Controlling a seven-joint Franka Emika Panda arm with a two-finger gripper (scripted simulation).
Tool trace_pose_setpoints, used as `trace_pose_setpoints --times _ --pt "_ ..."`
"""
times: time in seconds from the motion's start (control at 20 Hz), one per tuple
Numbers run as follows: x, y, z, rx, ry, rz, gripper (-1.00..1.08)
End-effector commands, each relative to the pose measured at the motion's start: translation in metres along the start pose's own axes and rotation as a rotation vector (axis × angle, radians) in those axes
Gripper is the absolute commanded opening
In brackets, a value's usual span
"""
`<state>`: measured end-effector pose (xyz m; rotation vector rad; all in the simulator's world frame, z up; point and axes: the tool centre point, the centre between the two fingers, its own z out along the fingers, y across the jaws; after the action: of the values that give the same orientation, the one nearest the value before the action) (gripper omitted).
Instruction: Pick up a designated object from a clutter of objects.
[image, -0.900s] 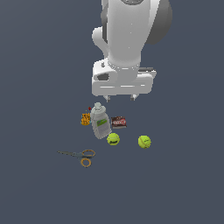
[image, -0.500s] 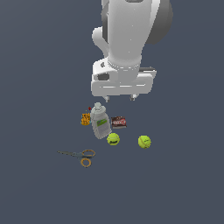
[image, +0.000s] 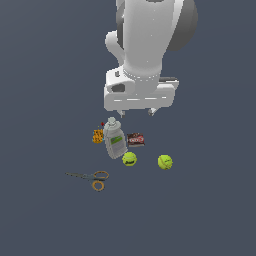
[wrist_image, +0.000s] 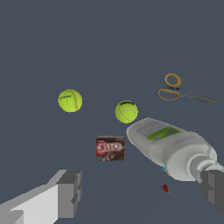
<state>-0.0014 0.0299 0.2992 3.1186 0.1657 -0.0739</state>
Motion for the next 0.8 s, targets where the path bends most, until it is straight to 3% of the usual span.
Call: trace_pose_setpoints --times 0.0,0.4,0.75 --pt "0.002 0.001 0.006 0.001 0.000 0.015 1.00" --pt "0.018 0.004 0.046 0.012 0.010 0.133 1.00" --pt "0.035 0.011 0.110 0.023 0.022 0.317 1.00"
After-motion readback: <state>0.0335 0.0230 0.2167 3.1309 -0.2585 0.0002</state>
